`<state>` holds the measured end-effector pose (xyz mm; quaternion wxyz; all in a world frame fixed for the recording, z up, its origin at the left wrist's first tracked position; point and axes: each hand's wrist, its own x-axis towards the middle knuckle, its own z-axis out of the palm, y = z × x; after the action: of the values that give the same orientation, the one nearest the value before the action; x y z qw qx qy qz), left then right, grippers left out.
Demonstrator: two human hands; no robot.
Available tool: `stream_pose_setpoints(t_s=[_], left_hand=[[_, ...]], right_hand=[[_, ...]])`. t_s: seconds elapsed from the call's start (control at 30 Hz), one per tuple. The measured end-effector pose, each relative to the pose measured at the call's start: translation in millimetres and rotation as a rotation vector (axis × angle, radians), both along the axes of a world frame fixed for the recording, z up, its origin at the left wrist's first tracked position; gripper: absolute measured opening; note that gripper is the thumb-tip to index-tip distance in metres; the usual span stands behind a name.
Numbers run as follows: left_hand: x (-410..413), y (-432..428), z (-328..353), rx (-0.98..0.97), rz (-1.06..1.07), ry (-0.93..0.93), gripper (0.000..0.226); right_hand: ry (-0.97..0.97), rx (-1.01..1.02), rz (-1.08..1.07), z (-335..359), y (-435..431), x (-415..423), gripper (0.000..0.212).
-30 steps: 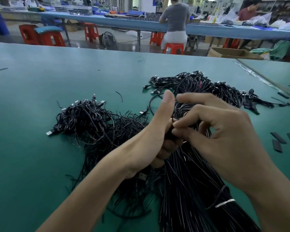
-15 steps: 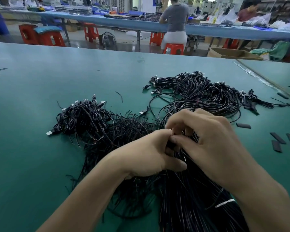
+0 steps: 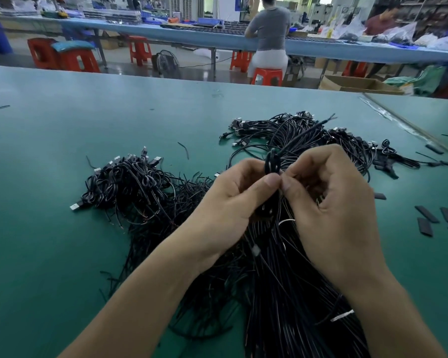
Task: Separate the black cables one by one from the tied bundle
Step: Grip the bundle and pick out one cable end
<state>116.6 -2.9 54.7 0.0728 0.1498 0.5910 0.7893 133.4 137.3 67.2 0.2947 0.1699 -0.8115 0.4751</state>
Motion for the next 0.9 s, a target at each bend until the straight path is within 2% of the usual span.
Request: stream_pose_setpoints(t_s=[0.13, 0.33, 0.37, 0.47, 0.53, 0.6, 0.77, 0.9], left_hand=[[-6.4, -3.2, -11.2, -0.461, 0.355, 0.379, 0.013], [-0.4, -3.0, -11.7, -0.546, 0.432, 0.726, 0.034], [-0.2, -4.6, -11.9, -0.552, 0.425, 0.743, 0.032], [-0.2, -8.9, -12.3, -0.489, 0.34, 0.689, 0.019], [-0.4, -8.1, -10.9, -0.431, 0.341, 0.649, 0.012], [-2.5, -7.9, -12.5, -0.396, 0.368, 0.598, 0.015], [-10.4, -17.7, -12.9, -0.436, 0.325, 0.419, 0.044], [-14.6, -25.5, -12.0, -0.507, 0.272, 0.353, 0.031]], right_hand=[[-0.128, -0.16, -0.012, -4.7, -0.5, -3.6, 0.027], [-0.33, -0.566, 0.222, -7.5, 0.0, -8.0, 0.03], [-0.361, -0.621, 0.252, -7.4, 0.8, -8.1, 0.031], [-0.425, -0.713, 0.317, -5.4, 2.5, -7.4, 0.031], [-0.417, -0.683, 0.314, -5.0, 1.3, -7.5, 0.031], [-0.38, -0.642, 0.3, -4.1, 0.8, -7.3, 0.032], [-0.312, -0.534, 0.283, -3.4, -0.2, -5.7, 0.031], [-0.301, -0.476, 0.297, -6.7, -6.8, -4.6, 0.031]])
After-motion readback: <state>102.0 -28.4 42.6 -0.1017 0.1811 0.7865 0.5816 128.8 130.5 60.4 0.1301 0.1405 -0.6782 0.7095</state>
